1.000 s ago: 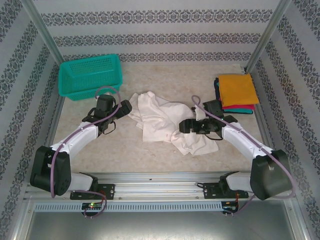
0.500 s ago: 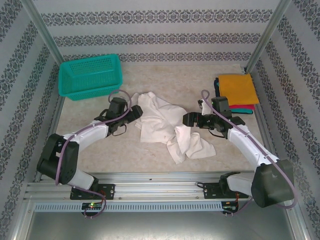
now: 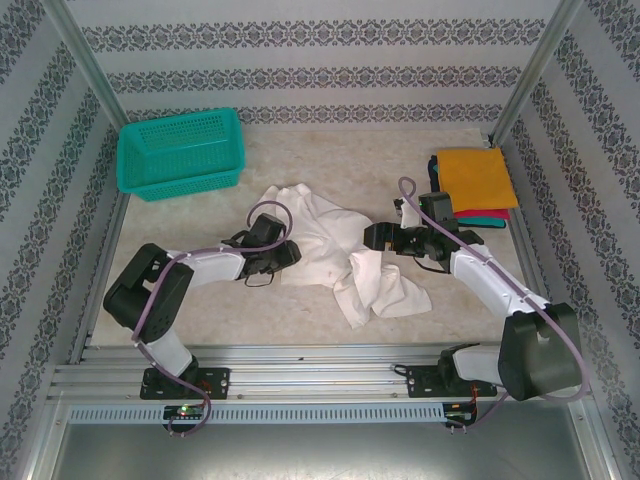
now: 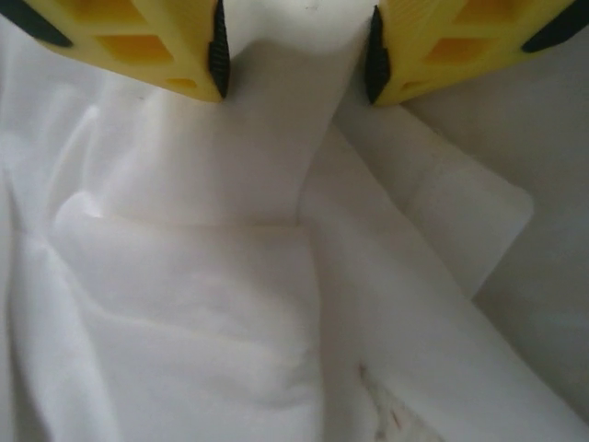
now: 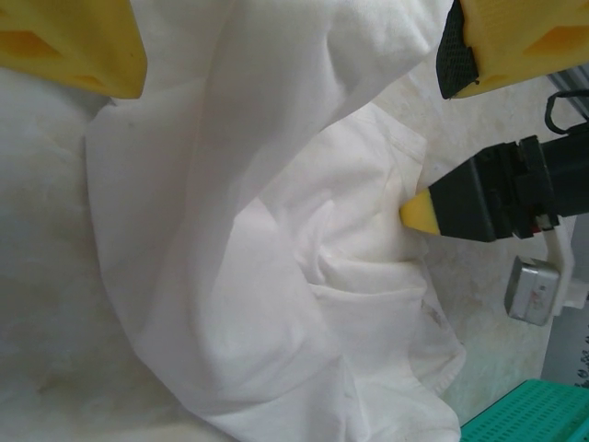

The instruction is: Fold and stack the t-shirts

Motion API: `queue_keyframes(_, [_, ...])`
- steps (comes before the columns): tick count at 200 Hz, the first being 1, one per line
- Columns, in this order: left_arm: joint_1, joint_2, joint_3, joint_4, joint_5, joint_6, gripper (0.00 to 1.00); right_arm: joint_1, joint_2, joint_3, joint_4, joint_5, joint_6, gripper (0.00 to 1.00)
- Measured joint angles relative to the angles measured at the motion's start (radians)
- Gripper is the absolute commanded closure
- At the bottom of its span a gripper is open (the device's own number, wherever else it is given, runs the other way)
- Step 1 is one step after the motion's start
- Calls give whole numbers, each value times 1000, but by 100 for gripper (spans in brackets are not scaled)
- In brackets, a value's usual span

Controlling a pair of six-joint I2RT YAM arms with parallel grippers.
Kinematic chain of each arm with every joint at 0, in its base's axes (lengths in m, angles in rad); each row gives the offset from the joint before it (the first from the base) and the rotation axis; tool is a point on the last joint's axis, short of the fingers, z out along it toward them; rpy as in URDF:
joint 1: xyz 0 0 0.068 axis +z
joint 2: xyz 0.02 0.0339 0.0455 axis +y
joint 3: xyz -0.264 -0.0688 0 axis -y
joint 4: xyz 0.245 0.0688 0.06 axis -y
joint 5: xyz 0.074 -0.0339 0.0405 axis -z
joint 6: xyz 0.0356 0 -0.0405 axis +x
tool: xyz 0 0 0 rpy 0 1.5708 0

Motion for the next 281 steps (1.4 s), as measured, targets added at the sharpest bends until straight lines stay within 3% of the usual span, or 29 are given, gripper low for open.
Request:
queue_keyframes(8, [2, 3, 8, -6, 0, -2, 63, 0, 1, -3, 3, 2, 0, 18])
queue_keyframes(40, [-3, 30, 17, 23, 21, -30, 100, 0, -1, -14, 2, 30, 0, 19])
queue_keyframes(64, [-3, 16, 3, 39, 22, -32, 100, -3, -19, -34, -3, 87, 12, 30])
queue_keyframes(89, [-4, -49, -29, 29, 3, -31, 100, -12, -31, -75, 13, 125, 53, 53])
queue_keyframes(125, [-4, -199, -43, -32, -43, -29, 100, -13, 42, -90, 68, 145, 121, 100])
queue_keyframes(172, [-1, -370, -117, -136, -104, -27, 100, -13, 151, -23, 109, 182, 134, 100])
queue_keyframes(190, [11, -397, -130, -167, -110, -27, 100, -12, 160, 14, 129, 188, 124, 54])
queue_keyframes(205, [21, -404, -130, -181, -113, -27, 100, 1, 126, 4, 143, 206, 115, 36])
queue_keyframes(226, [32, -404, -130, -192, -112, -27, 100, 64, 15, -47, 129, 245, 70, 27])
queue_keyframes(250, [41, -402, -130, -192, -111, -27, 100, 208, -146, -112, 112, 304, 15, 21])
queue_keyframes(281, [56, -394, -130, -191, -106, -27, 100, 418, -239, -186, 127, 392, -44, 19])
